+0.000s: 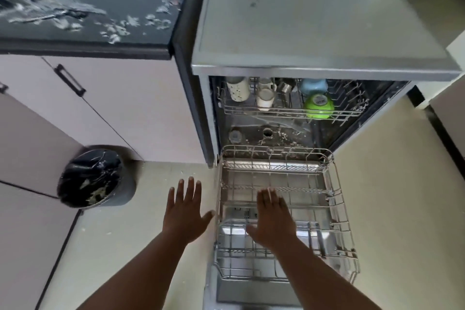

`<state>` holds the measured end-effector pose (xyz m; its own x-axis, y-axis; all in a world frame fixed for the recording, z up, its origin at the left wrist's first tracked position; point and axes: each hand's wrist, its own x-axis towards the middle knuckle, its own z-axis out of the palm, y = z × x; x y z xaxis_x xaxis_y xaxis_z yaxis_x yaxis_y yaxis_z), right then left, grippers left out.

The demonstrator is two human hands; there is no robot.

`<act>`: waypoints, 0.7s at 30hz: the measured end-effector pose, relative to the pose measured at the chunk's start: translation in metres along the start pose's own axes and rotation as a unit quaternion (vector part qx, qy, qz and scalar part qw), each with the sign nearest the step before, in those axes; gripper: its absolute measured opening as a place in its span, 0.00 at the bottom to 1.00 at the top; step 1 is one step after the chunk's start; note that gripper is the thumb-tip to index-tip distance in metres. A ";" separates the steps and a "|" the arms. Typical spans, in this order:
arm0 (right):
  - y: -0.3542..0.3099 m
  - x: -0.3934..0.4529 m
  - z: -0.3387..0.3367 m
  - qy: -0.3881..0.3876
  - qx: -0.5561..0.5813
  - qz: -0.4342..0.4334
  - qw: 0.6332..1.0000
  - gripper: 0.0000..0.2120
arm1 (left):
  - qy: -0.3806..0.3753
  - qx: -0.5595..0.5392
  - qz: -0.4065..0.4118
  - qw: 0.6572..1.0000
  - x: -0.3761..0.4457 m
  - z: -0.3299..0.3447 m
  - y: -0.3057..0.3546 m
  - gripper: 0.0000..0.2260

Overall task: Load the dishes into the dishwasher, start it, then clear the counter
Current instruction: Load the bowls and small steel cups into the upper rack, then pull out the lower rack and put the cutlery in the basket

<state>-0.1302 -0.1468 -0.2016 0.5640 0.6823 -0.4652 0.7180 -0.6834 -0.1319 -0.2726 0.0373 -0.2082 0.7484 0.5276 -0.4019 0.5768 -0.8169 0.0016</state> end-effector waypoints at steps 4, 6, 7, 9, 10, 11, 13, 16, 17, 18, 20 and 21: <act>-0.063 -0.019 -0.009 0.044 -0.003 -0.011 0.999 0.44 | 0.030 0.004 0.003 1.000 -0.027 -0.017 -0.052 0.43; -0.102 -0.029 -0.017 0.060 0.004 0.001 0.998 0.45 | 0.036 0.010 0.018 0.999 -0.047 -0.029 -0.088 0.41; -0.123 -0.034 -0.021 0.065 0.004 0.006 0.998 0.46 | 0.047 0.012 0.025 0.999 -0.057 -0.034 -0.110 0.42; -0.171 -0.041 -0.032 0.072 -0.004 0.006 0.997 0.47 | 0.060 0.025 0.031 0.997 -0.076 -0.044 -0.155 0.42; -0.197 -0.043 -0.039 0.077 -0.007 0.002 0.997 0.47 | 0.055 0.015 0.033 0.998 -0.085 -0.052 -0.178 0.40; -0.222 -0.044 -0.048 0.089 -0.007 -0.007 0.996 0.47 | 0.063 0.018 0.032 0.997 -0.094 -0.062 -0.201 0.39; -0.273 -0.045 -0.072 0.123 -0.005 -0.035 0.992 0.47 | 0.082 0.009 -0.003 0.997 -0.116 -0.094 -0.248 0.41; -0.351 -0.046 -0.116 0.172 -0.021 -0.108 0.979 0.46 | 0.167 0.028 -0.056 0.984 -0.142 -0.136 -0.314 0.43; -0.375 -0.047 -0.132 0.188 -0.030 -0.130 0.973 0.45 | 0.190 0.022 -0.077 0.979 -0.150 -0.148 -0.333 0.41; -0.398 -0.048 -0.146 0.201 -0.038 -0.149 0.967 0.45 | 0.203 0.015 -0.099 0.974 -0.158 -0.160 -0.350 0.39; -0.437 -0.050 -0.172 0.224 -0.048 -0.180 0.957 0.44 | 0.219 0.002 -0.135 0.966 -0.174 -0.179 -0.379 0.39; -0.454 -0.051 -0.184 0.235 -0.054 -0.193 0.951 0.44 | 0.227 0.004 -0.146 0.963 -0.180 -0.186 -0.392 0.40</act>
<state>-0.4099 0.1765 0.0428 0.3525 0.9347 0.0454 0.9317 -0.3460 -0.1106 -0.5721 0.3061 0.0337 0.6215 0.7812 0.0586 0.7833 -0.6188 -0.0588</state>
